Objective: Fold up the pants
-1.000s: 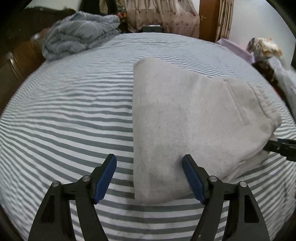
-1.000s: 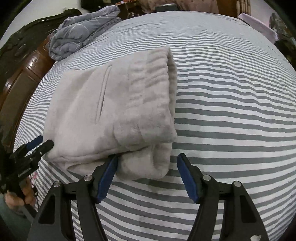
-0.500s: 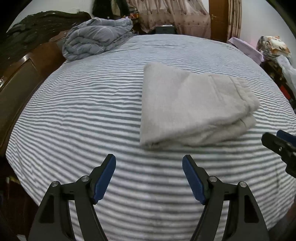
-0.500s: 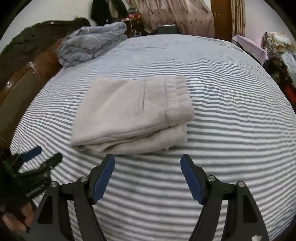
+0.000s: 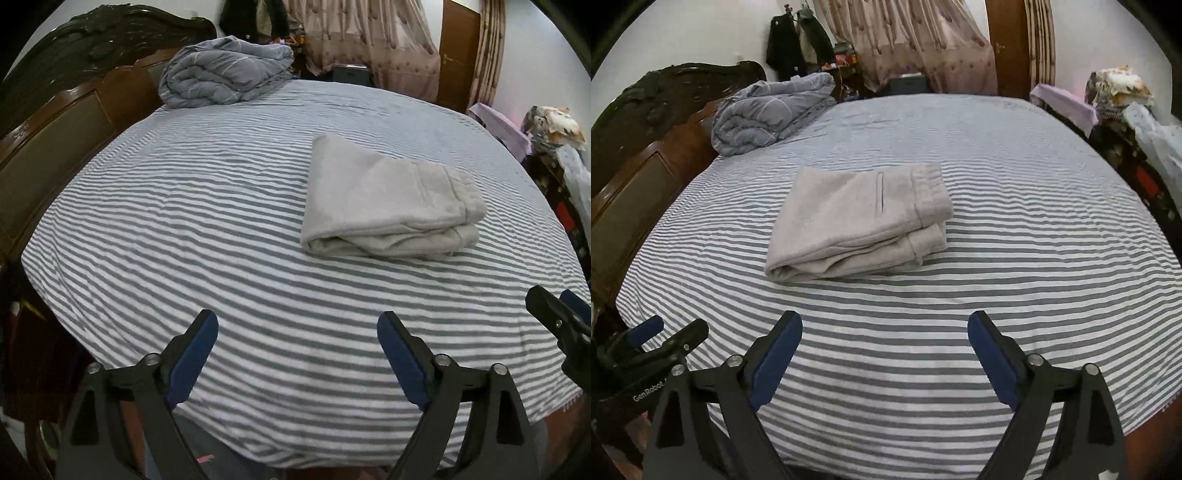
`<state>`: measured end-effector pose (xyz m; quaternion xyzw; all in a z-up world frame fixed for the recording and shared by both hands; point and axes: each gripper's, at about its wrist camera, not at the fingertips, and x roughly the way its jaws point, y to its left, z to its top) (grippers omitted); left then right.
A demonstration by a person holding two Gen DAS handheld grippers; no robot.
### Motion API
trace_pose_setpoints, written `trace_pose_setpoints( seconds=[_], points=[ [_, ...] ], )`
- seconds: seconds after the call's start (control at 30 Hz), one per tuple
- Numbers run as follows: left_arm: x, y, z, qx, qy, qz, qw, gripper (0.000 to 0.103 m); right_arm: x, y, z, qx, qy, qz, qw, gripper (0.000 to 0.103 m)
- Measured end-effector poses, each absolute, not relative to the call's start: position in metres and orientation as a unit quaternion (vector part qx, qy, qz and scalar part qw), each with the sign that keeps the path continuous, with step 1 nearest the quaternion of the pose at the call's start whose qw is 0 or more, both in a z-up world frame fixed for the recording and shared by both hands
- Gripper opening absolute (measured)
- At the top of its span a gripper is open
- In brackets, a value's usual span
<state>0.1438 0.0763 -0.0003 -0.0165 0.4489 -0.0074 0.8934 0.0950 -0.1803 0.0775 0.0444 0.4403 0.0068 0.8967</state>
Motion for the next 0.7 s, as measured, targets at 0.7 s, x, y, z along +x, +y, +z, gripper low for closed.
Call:
trace_pose_setpoints(
  seconds=[0.7],
  points=[
    [0.113,0.071,0.004,-0.017,0.451,-0.003,0.892,0.099,0.079,-0.167,0.087,0.005,0.423,0.017,0.906,0.1]
  ],
)
